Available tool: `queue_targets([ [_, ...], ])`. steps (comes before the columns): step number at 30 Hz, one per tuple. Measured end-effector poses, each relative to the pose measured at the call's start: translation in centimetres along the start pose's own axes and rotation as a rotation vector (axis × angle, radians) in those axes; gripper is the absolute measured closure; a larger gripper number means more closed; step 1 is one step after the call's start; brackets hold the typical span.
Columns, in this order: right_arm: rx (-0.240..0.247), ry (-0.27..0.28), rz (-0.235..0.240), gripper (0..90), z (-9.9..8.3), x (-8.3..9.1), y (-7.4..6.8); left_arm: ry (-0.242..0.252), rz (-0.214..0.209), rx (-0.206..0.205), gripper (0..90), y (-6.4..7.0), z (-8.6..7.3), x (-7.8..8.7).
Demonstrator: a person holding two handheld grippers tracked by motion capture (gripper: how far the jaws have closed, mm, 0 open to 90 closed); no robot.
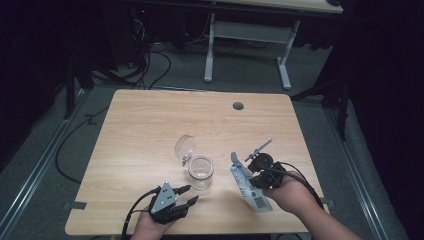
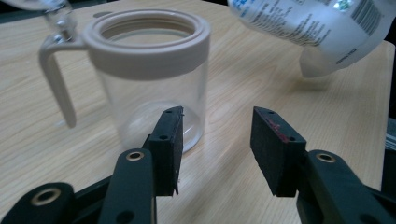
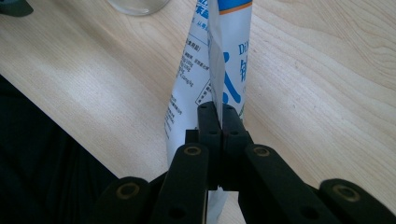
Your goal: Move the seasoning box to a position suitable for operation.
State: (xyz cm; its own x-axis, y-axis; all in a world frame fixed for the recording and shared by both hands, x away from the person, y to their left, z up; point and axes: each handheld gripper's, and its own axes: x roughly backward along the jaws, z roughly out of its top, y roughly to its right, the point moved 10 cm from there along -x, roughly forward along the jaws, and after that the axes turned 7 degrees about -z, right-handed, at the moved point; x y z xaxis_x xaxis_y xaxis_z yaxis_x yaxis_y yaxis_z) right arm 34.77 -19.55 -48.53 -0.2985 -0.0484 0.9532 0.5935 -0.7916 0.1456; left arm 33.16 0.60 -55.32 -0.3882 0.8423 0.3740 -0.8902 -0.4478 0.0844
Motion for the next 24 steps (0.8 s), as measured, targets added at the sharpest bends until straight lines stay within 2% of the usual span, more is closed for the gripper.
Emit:
queue_targets([
  [9,-0.007,0.000,0.000,90.0,0.5,0.3,-0.2,0.030,-0.063,-0.024,56.5,1.7,2.8,-2.2],
  [15,-0.009,-0.005,-0.006,90.0,0.6,0.6,-0.4,0.046,-0.094,-0.033,56.7,2.7,3.9,-3.4],
  [19,-0.006,-0.010,-0.008,90.0,0.6,0.6,-0.5,0.039,-0.115,-0.026,56.7,3.1,3.8,-4.1],
  [24,-0.007,-0.012,-0.003,90.0,0.7,0.7,-0.8,0.016,-0.139,-0.041,54.7,4.1,2.9,-4.6],
])
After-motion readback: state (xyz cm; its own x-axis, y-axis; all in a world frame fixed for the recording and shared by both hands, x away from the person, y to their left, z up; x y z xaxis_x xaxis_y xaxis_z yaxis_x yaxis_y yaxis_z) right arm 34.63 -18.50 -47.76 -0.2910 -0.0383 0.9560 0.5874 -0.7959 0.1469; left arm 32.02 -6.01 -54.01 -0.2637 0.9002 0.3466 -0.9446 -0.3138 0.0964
